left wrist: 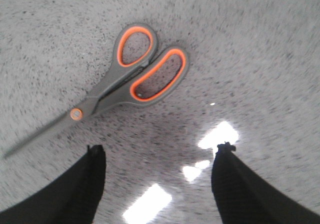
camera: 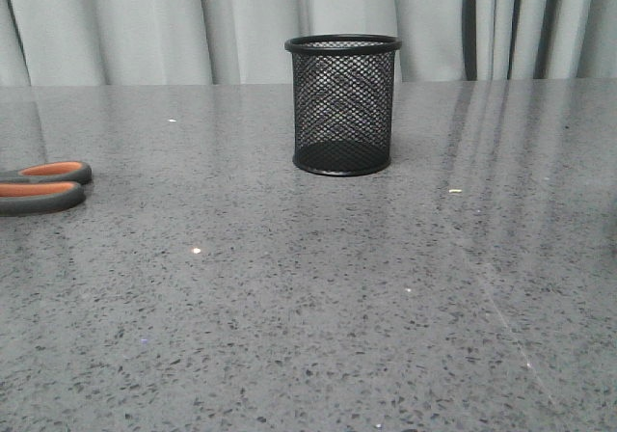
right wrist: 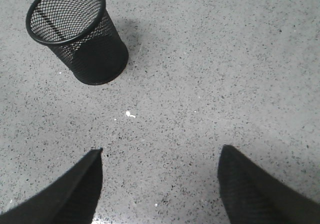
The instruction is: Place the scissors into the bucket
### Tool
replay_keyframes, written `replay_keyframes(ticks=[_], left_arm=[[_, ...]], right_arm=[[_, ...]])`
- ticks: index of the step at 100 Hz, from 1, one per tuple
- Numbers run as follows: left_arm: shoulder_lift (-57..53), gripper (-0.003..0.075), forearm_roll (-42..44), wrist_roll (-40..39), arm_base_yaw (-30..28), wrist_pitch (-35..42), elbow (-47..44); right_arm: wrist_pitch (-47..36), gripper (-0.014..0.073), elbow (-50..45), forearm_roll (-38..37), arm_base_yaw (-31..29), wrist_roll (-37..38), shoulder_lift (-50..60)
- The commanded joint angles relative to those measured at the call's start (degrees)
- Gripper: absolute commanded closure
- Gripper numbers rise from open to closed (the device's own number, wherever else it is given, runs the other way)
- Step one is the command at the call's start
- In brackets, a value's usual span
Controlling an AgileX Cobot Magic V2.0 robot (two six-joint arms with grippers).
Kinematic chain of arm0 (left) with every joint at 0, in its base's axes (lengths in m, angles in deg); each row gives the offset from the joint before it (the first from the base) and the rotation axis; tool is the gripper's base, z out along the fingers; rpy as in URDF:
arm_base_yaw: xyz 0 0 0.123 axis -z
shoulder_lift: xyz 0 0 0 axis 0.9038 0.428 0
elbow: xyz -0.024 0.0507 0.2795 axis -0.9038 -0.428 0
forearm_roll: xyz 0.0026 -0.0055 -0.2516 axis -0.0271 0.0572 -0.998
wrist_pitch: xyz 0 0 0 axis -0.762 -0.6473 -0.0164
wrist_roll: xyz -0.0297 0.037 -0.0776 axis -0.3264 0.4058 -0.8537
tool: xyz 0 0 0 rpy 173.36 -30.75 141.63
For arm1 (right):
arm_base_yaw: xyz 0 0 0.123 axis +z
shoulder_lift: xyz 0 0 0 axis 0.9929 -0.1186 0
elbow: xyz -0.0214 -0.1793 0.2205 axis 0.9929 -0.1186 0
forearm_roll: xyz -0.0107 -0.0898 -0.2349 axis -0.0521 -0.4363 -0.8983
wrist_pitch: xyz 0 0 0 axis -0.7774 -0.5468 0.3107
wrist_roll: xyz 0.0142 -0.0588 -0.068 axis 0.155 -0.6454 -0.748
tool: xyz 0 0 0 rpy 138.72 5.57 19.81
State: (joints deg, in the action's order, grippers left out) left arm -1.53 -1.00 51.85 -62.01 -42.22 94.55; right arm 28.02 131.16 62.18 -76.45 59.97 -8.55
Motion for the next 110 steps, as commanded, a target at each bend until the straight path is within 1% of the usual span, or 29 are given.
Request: replay_keyframes(ticks=[1, 8, 13, 20, 27, 49, 64, 110], left_arm=[[4.2, 0.0300, -0.2, 6.3, -0.3, -3.1, 5.3], [7.4, 0.0300, -0.1, 10.8, -0.3, -3.1, 7.4], [9.1, 0.0300, -0.1, 18.3, -0.3, -3.1, 8.5], [10.8, 0.0300, -0.3, 26.8, 0.0, -3.1, 9.4], [12.4, 0.0300, 0.6, 31.9, 0.7, -3.1, 10.3], [16.2, 0.0300, 7.8, 36.2, 4.8, -3.1, 11.3], [18.4, 0.0300, 12.6, 37.9, 7.0, -3.1, 11.3], [24.1, 0.0300, 11.8, 40.3, 7.2, -2.8, 11.3]], right_arm=[[-2.8, 0.0148, 2.0, 0.4, -0.2, -0.6, 0.2], [-2.8, 0.0148, 2.0, 0.4, -0.1, -0.6, 0.2], [-2.8, 0.0148, 2.0, 0.4, -0.1, -0.6, 0.2], [-2.8, 0.0148, 2.0, 0.4, 0.2, -0.6, 0.2], [-2.8, 0.0148, 2.0, 0.4, 1.0, -0.7, 0.2], [-2.9, 0.0148, 2.0, 0.4, 4.3, -1.9, 0.2], [-2.9, 0.0148, 2.0, 0.2, 4.9, -2.0, 0.2], [-2.9, 0.0148, 2.0, 0.1, 5.0, -2.0, 0.2]])
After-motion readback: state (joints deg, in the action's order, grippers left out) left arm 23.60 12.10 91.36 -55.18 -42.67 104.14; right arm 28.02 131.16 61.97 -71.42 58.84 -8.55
